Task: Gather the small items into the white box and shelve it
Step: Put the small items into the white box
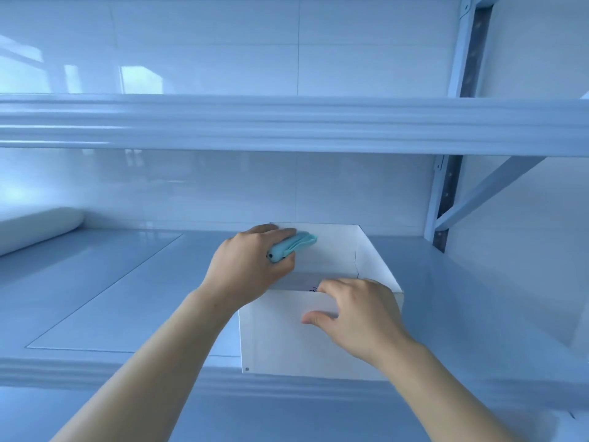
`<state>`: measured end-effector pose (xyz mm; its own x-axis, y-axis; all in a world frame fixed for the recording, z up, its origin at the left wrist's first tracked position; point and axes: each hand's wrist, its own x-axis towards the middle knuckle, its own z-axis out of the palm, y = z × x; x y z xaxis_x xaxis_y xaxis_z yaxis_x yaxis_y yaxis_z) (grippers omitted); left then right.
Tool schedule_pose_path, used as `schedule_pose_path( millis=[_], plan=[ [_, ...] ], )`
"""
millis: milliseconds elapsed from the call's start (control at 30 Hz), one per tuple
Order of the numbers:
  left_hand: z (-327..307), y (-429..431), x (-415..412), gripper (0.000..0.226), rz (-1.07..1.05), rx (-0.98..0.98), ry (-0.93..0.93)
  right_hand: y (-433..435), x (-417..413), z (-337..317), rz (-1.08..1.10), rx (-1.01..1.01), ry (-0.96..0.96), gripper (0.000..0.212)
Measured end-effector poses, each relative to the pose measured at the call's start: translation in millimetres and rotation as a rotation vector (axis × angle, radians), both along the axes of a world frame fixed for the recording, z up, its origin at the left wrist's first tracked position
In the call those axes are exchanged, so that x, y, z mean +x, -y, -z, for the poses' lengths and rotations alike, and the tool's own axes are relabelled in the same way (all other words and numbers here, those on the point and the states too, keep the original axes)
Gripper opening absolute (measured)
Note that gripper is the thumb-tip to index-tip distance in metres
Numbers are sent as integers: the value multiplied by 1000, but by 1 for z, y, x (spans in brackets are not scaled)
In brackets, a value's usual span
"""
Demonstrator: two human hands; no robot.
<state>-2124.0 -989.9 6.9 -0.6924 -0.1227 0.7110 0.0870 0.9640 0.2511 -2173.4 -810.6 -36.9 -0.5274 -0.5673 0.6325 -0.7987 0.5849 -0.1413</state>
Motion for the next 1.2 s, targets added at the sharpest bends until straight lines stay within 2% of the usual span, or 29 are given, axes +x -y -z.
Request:
schedule_pose_path(
  millis=[267, 433, 533, 667, 800, 933, 1033, 1200],
  plan=[
    [9, -21, 45, 31, 95, 55, 135, -14, 71, 3, 65, -3, -42, 41],
    [13, -31, 55, 33, 85, 122, 215, -39, 77, -9, 137, 28, 97, 39],
    [19, -34, 61, 34, 81, 152, 237, -48, 72, -11, 165, 124, 147, 43],
    [25, -40, 67, 36, 57, 143, 274, -50, 74, 0, 162, 259, 69, 43],
    [24, -49, 62, 11, 32, 106, 375, -55, 78, 8, 155, 253, 35, 41],
    [28, -57, 51, 28, -19, 150, 462, -56, 80, 13, 146, 255, 38, 47],
    [40, -61, 55, 24, -30, 214, 526, -59, 84, 22, 149, 270, 60, 55],
    [42, -67, 59, 29, 4, 84, 567, -60, 88, 28, 141, 275, 79, 56]
  ],
)
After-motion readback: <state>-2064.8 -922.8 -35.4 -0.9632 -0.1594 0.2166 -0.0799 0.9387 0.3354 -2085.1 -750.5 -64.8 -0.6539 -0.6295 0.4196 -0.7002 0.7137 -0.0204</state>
